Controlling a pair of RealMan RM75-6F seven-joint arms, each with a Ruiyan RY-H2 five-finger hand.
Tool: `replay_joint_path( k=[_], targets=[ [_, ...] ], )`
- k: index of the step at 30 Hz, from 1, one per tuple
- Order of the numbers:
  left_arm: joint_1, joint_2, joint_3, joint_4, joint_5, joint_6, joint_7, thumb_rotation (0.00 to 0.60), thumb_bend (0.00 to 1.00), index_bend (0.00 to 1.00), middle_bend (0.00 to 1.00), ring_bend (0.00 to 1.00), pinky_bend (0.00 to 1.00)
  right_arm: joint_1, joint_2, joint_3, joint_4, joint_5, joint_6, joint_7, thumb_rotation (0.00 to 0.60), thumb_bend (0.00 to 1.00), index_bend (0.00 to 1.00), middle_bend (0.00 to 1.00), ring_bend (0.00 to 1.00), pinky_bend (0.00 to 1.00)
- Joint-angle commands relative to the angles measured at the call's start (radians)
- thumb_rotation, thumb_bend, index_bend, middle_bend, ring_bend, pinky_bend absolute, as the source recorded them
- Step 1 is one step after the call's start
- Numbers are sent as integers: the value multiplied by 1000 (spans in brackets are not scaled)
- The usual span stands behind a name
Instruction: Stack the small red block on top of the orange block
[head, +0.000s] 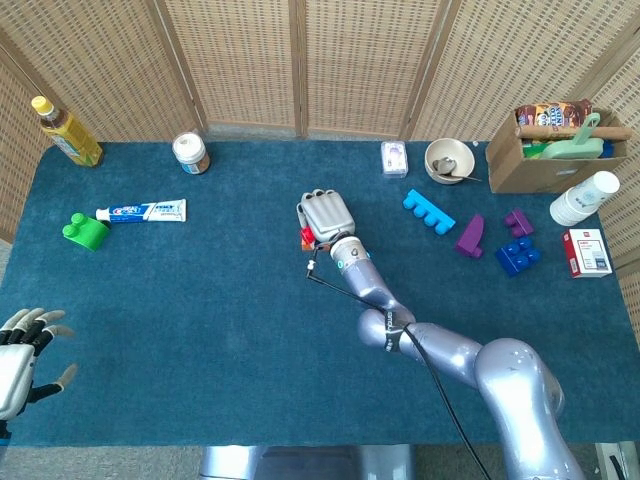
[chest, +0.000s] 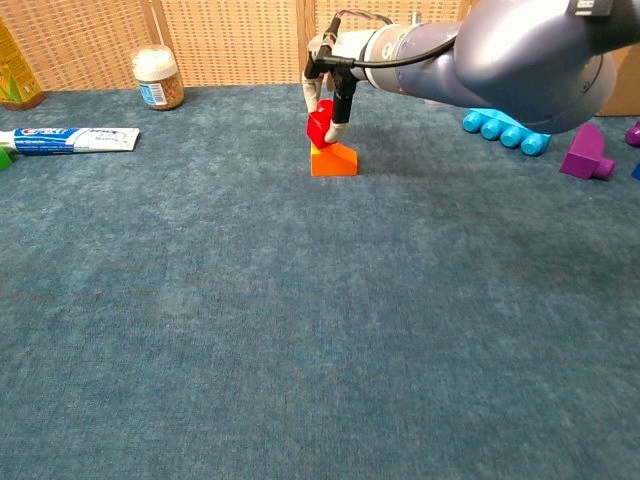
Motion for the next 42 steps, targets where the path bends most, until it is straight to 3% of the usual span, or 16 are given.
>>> replay_joint_path(
  k=[1,15,21,31,42],
  targets=[
    [-1,-2,0,3,-1,-2,-1,600,325,361,236,153,110,3,0,-3,7,7,-6,-5,600,196,585,281,212,276],
    [0,-9,1,18,-7,-6,-13,600,324,361,236,153,111,26,-9,-9,39,39,-27,-28,600,187,554,279,212,275],
    [-3,-13,0,23,-7,-11,-16,600,325,362,236,154,111,26,0,-10,30,41,-25,-28,600,188,435,277,212,274],
    [-1,-12,0,23,-5,-5,-14,600,326,361,236,153,111,27,9,-13,18,50,-18,-32,600,187,389,273,212,272],
    [-4,-6,4,5,23,5,-7,600,325,361,236,153,110,-28,109,-7,-128,50,72,-21,600,192,357,272,212,269]
  ],
)
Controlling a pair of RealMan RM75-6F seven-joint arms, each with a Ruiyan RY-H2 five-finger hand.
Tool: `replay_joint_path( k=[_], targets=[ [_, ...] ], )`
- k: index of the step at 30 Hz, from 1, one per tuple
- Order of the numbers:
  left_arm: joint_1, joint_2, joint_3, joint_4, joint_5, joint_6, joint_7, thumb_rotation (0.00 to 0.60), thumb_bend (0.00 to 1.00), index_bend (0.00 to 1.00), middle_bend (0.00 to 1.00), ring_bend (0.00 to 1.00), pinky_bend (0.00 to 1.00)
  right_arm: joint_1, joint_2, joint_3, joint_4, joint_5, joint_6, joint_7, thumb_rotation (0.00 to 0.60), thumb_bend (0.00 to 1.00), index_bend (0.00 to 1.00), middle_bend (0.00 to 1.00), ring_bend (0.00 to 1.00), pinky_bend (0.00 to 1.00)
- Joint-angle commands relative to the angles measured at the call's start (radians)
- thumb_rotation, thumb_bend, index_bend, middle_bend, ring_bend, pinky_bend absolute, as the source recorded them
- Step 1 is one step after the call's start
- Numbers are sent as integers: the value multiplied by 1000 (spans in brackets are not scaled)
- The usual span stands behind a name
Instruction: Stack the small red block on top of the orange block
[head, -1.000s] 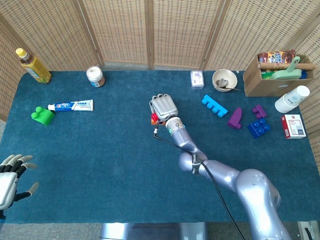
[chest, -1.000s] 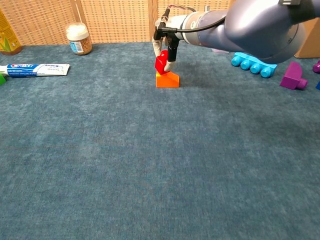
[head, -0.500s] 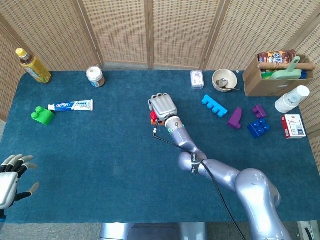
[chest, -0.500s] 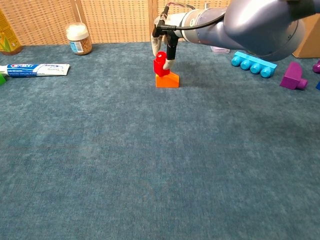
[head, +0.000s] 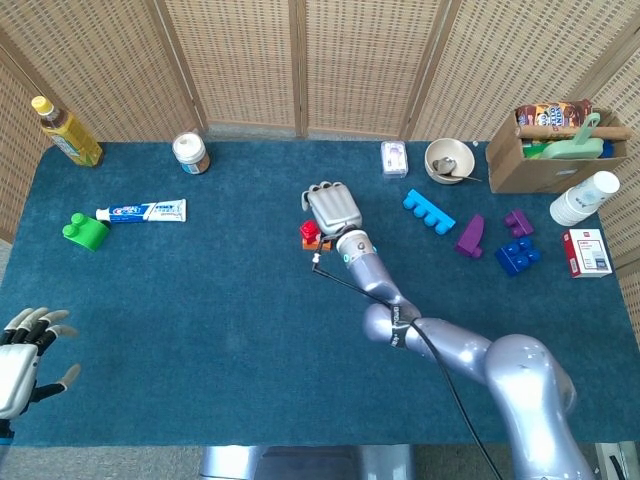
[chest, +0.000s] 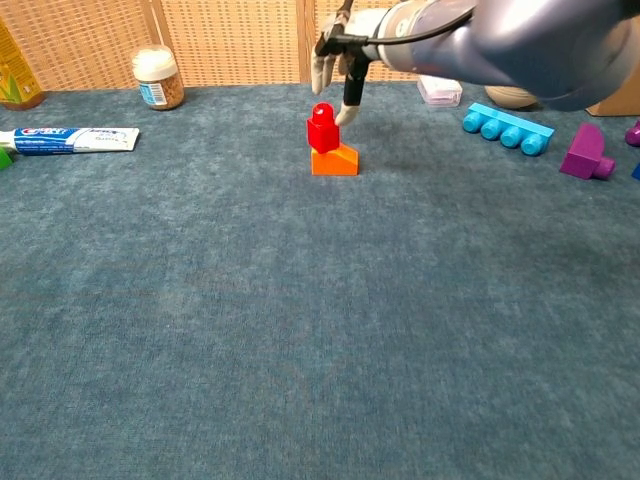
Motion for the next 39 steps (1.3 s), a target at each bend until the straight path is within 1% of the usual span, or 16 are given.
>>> replay_joint_path(
  k=[1,9,16,25,32,39],
  targets=[
    [2,2,3,-5,7,6,4,600,325,361,236,153,110,-32,51,1,-74,2,48,3,600,194,357,272,212,269],
    [6,5,12,-22,32,18,13,600,325,361,236,153,110,-108,157,1,-236,-7,162,15,600,215,352,272,212,269],
    [5,1,17,-24,42,19,10,600,325,361,236,153,111,-179,226,-3,-341,-30,256,36,600,227,353,272,212,269],
    [0,2,17,-30,49,15,15,600,324,361,236,153,111,-287,285,-34,-434,-149,374,86,600,229,356,272,205,269],
    [-8,4,12,-50,41,3,40,600,325,361,238,153,111,-389,341,-92,-501,-298,489,105,600,228,357,272,200,269],
    [-22,-7,7,-66,22,-25,65,600,324,362,244,153,112,-523,402,-173,-591,-425,622,101,600,227,357,272,200,266]
  ],
)
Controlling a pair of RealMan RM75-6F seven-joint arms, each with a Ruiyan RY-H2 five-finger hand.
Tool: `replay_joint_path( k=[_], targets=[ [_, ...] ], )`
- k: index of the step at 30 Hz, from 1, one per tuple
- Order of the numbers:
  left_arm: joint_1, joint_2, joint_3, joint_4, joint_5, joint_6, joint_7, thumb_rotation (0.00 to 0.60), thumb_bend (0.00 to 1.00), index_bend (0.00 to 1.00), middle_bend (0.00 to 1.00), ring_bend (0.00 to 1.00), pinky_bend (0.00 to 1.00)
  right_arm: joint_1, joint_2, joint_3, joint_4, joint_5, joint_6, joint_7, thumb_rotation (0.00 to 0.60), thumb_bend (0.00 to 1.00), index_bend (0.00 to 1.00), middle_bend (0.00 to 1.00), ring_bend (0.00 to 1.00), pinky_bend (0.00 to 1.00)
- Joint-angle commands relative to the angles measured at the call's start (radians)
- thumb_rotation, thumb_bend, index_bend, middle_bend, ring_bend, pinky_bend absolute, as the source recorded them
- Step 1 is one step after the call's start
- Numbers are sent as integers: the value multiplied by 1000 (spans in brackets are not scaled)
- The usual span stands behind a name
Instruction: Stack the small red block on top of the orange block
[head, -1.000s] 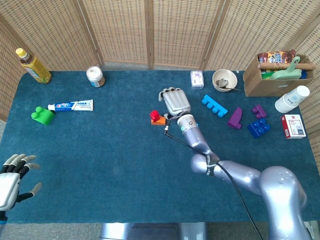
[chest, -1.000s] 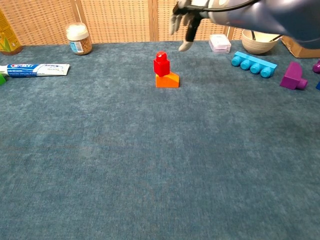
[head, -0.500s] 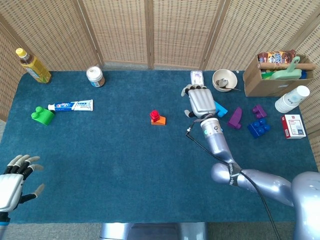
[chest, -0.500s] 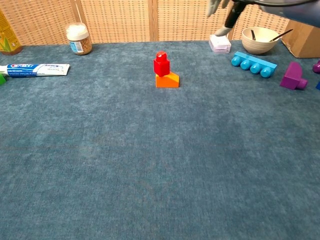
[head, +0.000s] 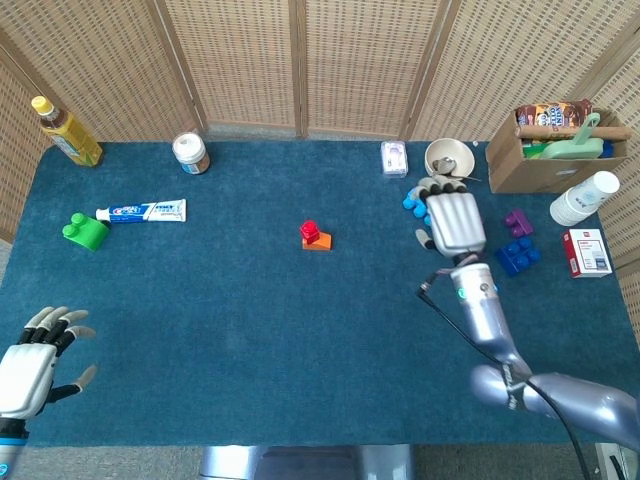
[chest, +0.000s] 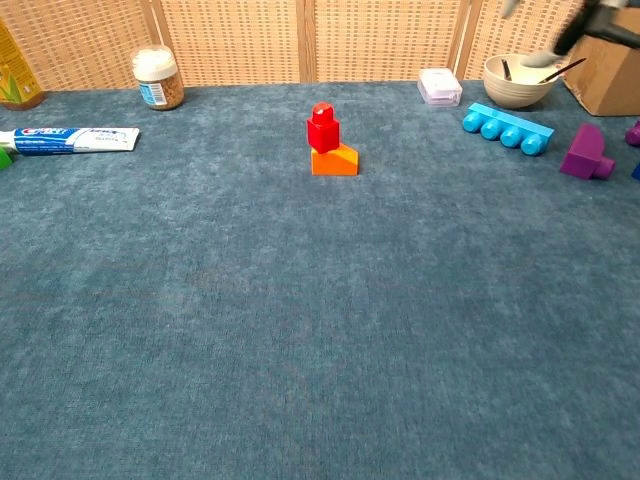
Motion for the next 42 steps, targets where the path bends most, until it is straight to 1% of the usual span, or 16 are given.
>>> replay_joint_path(
  k=[1,6,8,11,13,17,24,33,37,42],
  targets=[
    [-5,-5,-2,-4,-10,-10,8,600,324,361,245,153,112,-81,41,-55,-59,-75,72,-2,600,227,357,272,200,266],
    [-5,-10,-5,-7,-15,-8,23,600,324,361,245,153,113,-172,73,-103,-109,-146,157,-5,600,226,358,274,199,266],
    [1,-15,-8,-1,-17,6,37,600,325,362,245,153,112,-229,84,-129,-131,-181,210,6,600,225,359,276,199,266],
    [8,-23,-7,5,-24,14,49,600,325,362,245,153,112,-289,95,-157,-143,-207,256,0,600,225,366,280,199,266],
    [10,-25,-5,6,-26,14,50,600,325,362,245,153,112,-318,100,-165,-149,-217,278,-11,600,225,371,280,199,267],
    [19,-34,-2,14,-31,22,49,600,325,361,245,153,112,-394,104,-176,-160,-237,339,3,600,226,375,280,200,266],
    [32,-49,6,28,-35,30,35,600,325,361,245,153,111,-487,112,-188,-162,-269,392,8,600,225,382,283,199,265],
    [60,-67,15,57,-35,59,16,600,326,361,245,154,112,-581,98,-190,-148,-308,429,25,600,225,383,284,199,263],
    [66,-78,16,62,-33,66,36,600,324,361,246,153,111,-605,97,-191,-135,-334,418,54,600,225,383,284,199,262],
    [73,-75,20,41,-14,83,47,600,327,361,246,153,111,-632,101,-194,-121,-372,409,88,600,225,383,284,199,262]
  ],
)
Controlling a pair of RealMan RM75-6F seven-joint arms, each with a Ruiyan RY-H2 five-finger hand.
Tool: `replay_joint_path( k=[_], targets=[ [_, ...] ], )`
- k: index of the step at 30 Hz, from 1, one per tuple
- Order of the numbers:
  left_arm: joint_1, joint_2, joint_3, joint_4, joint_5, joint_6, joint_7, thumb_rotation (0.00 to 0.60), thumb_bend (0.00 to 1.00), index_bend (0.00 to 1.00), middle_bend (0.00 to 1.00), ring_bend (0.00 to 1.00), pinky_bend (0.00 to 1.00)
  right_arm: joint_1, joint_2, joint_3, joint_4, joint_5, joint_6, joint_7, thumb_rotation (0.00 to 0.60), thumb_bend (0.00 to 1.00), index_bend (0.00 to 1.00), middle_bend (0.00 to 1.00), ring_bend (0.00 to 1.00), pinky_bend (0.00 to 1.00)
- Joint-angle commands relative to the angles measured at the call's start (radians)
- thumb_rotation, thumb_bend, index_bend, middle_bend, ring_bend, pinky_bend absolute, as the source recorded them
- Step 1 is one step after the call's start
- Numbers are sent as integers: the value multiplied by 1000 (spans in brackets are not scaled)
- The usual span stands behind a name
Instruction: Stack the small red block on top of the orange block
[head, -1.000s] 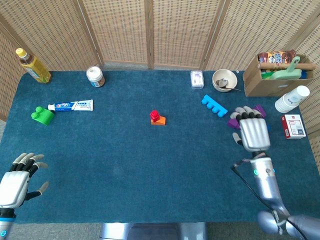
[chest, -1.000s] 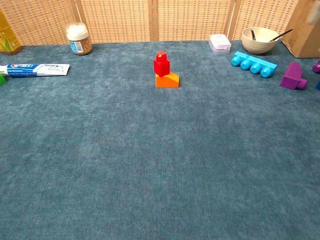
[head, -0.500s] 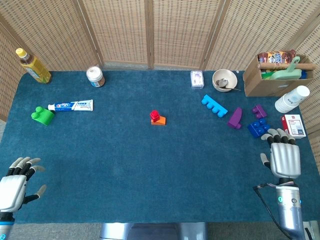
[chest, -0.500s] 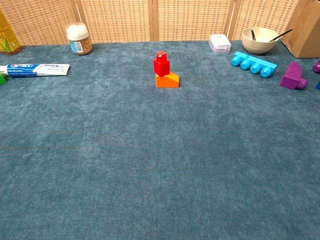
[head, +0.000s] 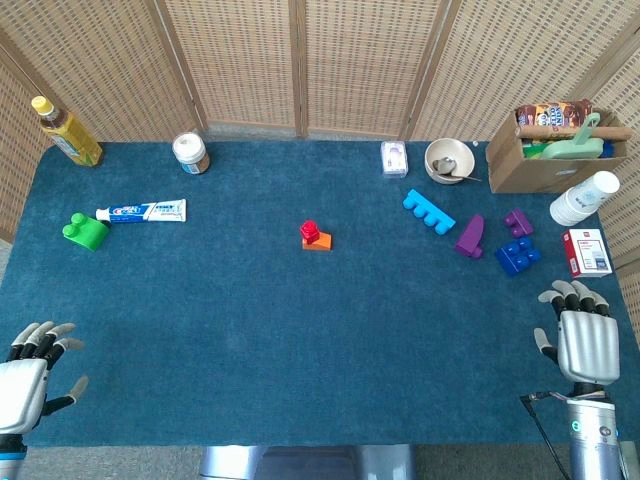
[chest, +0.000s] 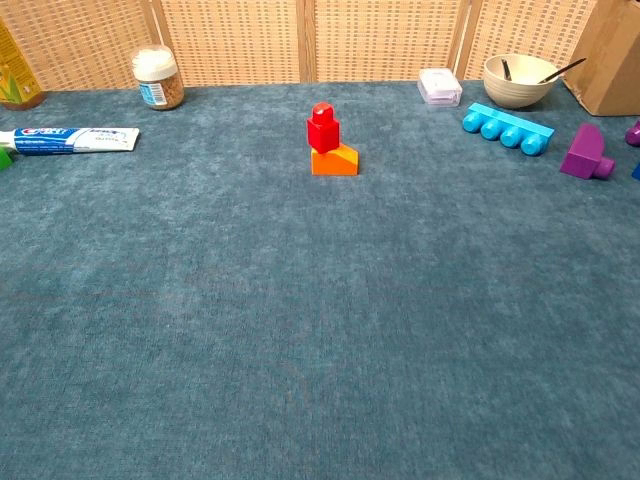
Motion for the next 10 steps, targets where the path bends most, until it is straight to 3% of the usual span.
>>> replay_joint_path(
  k=[1,10],
  targets=[
    [8,6,6,-15,15,16,11,600,326,361,247,153,111,-19,0,-3,10,-19,-10,28,600,225,383,284,199,262],
    [21,17,7,-43,33,39,20,600,326,359,247,154,110,-58,-18,7,38,-58,-32,81,600,225,383,284,199,262]
  ],
)
